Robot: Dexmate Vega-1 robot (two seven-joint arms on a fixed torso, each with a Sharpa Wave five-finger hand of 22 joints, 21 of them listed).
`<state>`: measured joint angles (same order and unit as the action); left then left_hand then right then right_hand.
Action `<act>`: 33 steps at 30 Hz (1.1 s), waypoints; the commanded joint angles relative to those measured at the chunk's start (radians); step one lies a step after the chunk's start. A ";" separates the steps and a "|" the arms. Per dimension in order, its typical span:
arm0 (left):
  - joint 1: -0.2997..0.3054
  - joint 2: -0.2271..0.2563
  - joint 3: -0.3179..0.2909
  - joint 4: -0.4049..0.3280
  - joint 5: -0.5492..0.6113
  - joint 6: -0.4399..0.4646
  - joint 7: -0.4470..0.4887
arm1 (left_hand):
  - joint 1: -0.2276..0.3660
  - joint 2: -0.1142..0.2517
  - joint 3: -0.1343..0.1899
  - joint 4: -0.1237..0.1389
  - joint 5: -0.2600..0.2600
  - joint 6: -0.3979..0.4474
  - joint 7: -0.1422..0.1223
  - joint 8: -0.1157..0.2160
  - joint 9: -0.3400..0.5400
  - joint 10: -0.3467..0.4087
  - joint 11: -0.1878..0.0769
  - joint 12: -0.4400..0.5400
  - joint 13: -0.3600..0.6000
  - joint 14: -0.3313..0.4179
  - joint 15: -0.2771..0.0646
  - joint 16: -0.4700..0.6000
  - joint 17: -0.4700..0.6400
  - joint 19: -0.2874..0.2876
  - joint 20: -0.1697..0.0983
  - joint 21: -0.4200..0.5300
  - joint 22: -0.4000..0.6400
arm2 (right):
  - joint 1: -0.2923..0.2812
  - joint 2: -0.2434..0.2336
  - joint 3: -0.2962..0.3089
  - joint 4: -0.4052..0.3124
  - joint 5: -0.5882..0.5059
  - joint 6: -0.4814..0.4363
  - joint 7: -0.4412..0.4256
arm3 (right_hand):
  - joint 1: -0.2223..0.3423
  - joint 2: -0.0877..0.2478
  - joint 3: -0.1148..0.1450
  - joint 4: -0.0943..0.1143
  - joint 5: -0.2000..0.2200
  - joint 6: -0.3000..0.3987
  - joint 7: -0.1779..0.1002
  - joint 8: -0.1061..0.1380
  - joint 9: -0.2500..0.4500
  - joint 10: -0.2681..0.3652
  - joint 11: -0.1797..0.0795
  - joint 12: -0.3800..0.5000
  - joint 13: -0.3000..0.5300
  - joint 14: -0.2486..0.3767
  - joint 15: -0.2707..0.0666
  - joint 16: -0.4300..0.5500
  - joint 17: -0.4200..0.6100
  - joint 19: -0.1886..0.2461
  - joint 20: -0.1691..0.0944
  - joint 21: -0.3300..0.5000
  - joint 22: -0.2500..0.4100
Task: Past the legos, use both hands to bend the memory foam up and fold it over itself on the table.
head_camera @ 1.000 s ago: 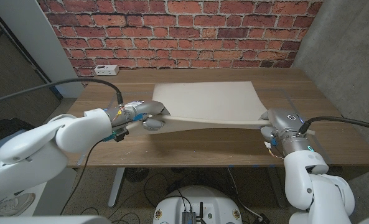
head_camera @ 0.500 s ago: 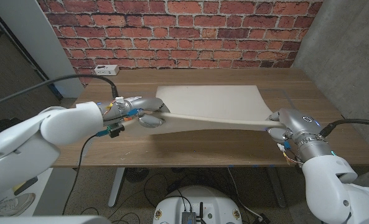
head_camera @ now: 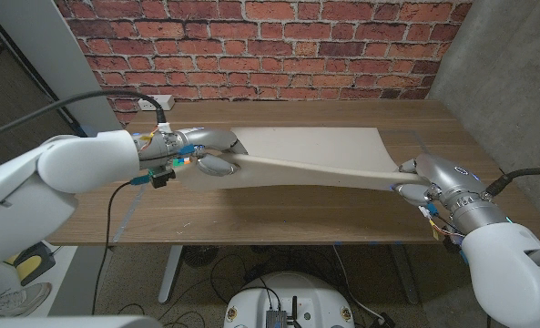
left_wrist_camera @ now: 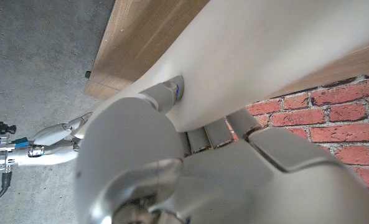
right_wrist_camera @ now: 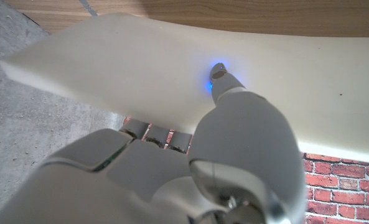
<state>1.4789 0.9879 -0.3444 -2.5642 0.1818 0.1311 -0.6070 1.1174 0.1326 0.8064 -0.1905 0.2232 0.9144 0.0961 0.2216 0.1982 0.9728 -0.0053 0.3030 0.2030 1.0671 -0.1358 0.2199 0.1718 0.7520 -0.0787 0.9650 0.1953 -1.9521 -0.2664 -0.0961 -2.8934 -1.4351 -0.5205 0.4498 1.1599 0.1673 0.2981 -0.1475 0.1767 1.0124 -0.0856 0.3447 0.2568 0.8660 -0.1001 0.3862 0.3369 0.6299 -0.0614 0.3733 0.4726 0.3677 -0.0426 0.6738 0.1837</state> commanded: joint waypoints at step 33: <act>-0.672 0.115 0.539 0.423 -0.450 0.008 0.093 | 0.018 -0.004 0.010 0.002 0.022 -0.010 0.017 -0.028 0.003 -0.005 0.015 -0.029 0.008 -0.002 0.017 -0.002 0.009 -0.014 0.007 0.037 -0.004 | 0.398 -0.222 0.261 0.341 0.850 0.131 -0.418 | 0.005 0.014 -0.005 0.017 0.014 -0.009 -0.003 0.030 0.056 -0.005 -0.005 0.006 0.028 -0.006 -0.170 -0.013 -0.005 -0.014 -0.038 0.012 0.006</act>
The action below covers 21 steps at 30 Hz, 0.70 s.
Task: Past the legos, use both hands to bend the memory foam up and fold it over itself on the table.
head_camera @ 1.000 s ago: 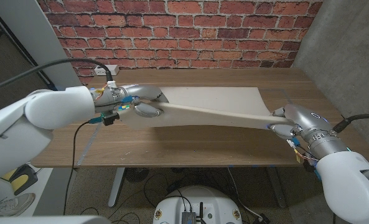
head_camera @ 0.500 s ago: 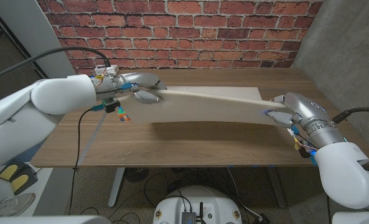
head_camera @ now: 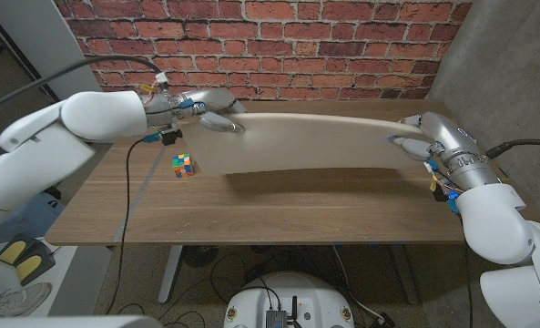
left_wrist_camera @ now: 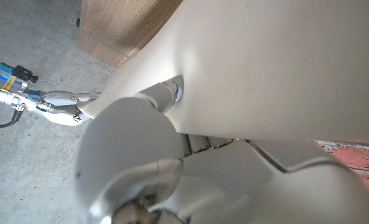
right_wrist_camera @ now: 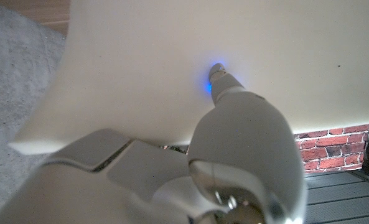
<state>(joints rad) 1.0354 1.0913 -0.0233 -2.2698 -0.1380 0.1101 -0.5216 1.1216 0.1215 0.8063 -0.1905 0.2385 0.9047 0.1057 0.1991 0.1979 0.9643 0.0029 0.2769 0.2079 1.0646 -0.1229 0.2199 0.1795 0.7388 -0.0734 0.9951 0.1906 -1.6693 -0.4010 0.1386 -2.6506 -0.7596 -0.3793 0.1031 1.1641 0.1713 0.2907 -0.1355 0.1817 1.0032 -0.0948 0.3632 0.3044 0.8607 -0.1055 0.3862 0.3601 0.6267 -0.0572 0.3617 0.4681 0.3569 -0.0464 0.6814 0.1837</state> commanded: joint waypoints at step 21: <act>-0.404 -0.067 0.422 0.281 -0.116 0.092 0.124 | 0.020 0.005 0.012 0.000 0.010 -0.006 0.013 -0.010 0.004 0.003 0.011 -0.016 0.005 -0.012 0.001 -0.006 0.003 0.000 -0.006 0.027 -0.002 | 0.378 -0.277 -0.114 0.288 0.376 -0.068 -0.200 | -0.006 0.013 0.005 0.018 0.015 -0.019 0.001 0.025 0.044 0.008 -0.002 0.015 0.022 0.001 -0.174 -0.010 -0.001 -0.011 -0.044 0.010 0.006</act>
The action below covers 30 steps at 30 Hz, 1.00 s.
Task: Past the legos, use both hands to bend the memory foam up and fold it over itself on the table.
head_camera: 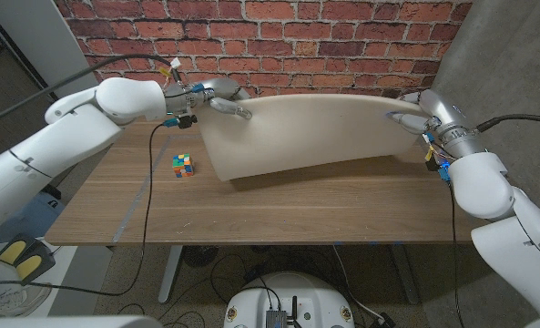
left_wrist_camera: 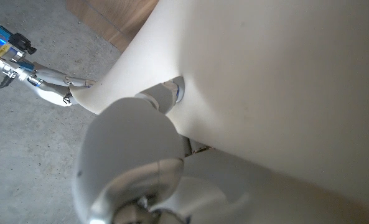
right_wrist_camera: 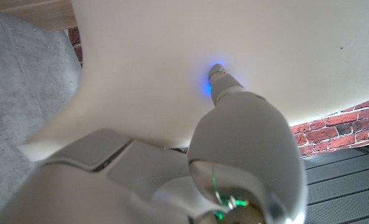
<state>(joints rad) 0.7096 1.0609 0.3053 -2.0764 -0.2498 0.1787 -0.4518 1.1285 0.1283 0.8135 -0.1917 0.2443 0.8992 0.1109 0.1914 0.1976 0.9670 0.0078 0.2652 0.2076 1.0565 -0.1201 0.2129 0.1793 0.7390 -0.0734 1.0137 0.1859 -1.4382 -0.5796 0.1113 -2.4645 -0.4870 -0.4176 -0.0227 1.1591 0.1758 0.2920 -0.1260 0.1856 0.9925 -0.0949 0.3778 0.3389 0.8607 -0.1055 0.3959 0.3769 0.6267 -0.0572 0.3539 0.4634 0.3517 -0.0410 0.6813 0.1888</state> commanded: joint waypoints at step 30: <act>-0.250 -0.194 0.242 0.356 0.049 0.037 0.092 | 0.017 -0.005 0.007 0.003 0.006 -0.002 0.002 -0.004 0.005 0.000 0.004 -0.018 0.007 -0.009 0.002 0.001 0.005 -0.007 -0.006 0.029 0.000 | 0.664 -0.165 -0.514 0.499 0.236 -0.016 -0.211 | -0.001 0.005 0.008 0.014 0.018 -0.014 0.003 0.034 0.054 0.008 -0.001 0.014 0.028 0.007 -0.173 -0.010 0.006 -0.010 -0.051 0.019 0.001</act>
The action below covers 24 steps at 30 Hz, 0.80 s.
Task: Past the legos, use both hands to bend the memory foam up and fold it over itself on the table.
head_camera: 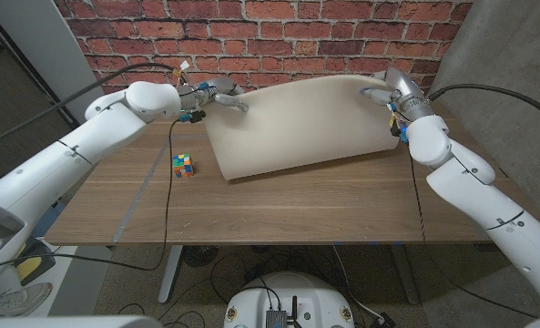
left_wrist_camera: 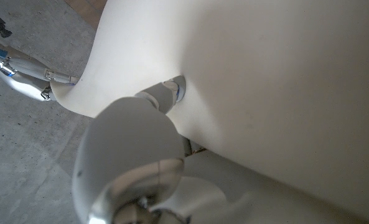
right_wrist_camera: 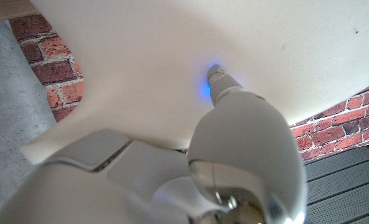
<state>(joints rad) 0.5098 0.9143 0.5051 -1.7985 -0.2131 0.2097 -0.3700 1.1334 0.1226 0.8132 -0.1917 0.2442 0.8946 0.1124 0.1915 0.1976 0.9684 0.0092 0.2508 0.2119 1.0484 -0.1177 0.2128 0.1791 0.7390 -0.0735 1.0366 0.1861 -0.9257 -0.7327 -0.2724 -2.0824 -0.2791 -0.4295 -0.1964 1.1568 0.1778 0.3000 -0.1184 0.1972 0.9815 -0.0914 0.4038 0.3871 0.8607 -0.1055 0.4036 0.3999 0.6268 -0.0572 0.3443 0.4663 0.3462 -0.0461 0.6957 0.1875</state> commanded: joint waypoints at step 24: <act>-0.041 -0.097 0.085 0.059 0.135 0.096 0.197 | 0.014 0.001 0.007 0.005 0.005 -0.004 -0.002 -0.007 0.005 -0.003 -0.001 -0.012 0.005 -0.007 -0.004 0.003 0.008 -0.013 -0.010 0.020 -0.003 | 0.304 0.057 -0.291 0.294 -0.015 -0.010 -0.124 | 0.003 0.000 0.002 0.008 0.009 -0.006 -0.002 0.024 0.037 0.008 -0.002 0.012 0.021 0.009 -0.173 -0.008 0.005 -0.006 -0.047 0.012 0.002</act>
<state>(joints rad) 0.4635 0.8414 0.5681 -1.7250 -0.1477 0.2638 -0.2647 1.1335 0.1227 0.8165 -0.1885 0.2434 0.8947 0.1122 0.1915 0.1977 0.9680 0.0089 0.2431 0.2118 1.0485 -0.1174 0.2128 0.1842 0.7300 -0.0715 1.0505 0.1811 -0.6939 -0.7227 -0.4858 -1.8830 -0.2589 -0.4386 -0.2688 1.1569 0.1777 0.2998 -0.1186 0.1971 0.9761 -0.0931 0.4208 0.4171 0.8607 -0.1055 0.4108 0.4154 0.6268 -0.0572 0.3399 0.4661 0.3411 -0.0409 0.7039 0.1860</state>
